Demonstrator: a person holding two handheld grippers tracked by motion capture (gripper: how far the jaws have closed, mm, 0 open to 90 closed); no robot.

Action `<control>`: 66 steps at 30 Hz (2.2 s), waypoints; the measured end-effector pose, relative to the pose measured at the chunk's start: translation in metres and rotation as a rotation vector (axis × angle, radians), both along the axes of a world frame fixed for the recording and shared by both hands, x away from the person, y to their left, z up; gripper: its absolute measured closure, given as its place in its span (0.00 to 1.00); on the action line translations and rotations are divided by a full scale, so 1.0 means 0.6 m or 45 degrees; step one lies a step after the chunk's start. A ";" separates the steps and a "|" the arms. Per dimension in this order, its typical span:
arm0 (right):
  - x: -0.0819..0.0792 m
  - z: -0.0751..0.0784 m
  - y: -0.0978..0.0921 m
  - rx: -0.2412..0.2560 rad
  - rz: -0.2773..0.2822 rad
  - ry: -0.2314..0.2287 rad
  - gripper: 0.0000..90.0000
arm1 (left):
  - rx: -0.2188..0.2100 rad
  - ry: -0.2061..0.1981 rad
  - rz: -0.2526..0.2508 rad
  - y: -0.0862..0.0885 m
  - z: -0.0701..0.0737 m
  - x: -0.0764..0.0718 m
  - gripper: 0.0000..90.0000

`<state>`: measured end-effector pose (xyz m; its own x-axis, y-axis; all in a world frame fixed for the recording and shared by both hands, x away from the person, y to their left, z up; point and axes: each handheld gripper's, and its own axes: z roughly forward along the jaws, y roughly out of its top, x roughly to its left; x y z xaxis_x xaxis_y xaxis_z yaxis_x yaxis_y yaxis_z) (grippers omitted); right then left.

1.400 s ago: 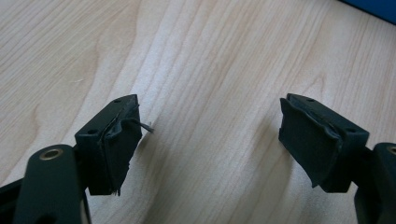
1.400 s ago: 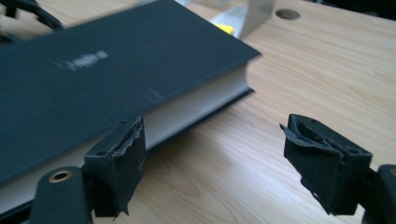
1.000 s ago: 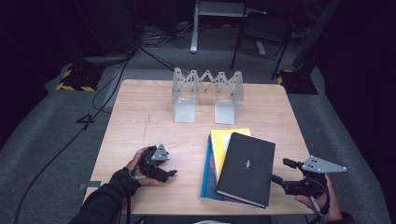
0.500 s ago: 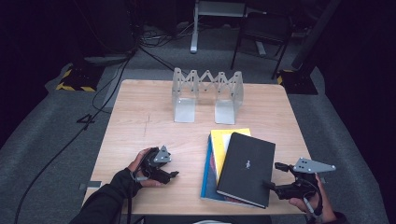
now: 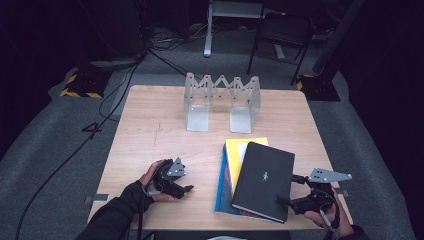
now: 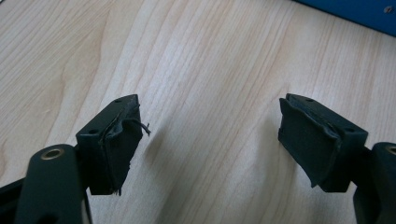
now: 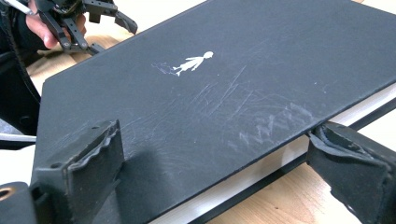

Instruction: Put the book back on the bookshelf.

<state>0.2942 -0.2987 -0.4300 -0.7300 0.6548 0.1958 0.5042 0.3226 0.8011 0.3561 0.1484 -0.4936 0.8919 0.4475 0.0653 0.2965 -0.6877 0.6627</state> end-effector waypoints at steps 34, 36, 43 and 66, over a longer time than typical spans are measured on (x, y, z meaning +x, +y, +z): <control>0.061 0.007 0.085 -0.071 0.093 0.014 0.02 | -0.053 -0.059 -0.050 -0.090 0.027 0.045 0.28; 0.062 0.007 0.087 -0.072 0.097 0.014 0.02 | -0.061 -0.064 -0.046 -0.096 0.029 0.048 0.30; 0.071 0.008 0.094 -0.075 0.138 0.016 0.02 | -0.044 -0.081 -0.055 -0.117 0.027 0.061 0.33; 0.076 0.010 0.097 -0.084 0.182 -0.032 0.03 | -0.156 -0.095 -0.039 -0.142 0.025 0.111 0.34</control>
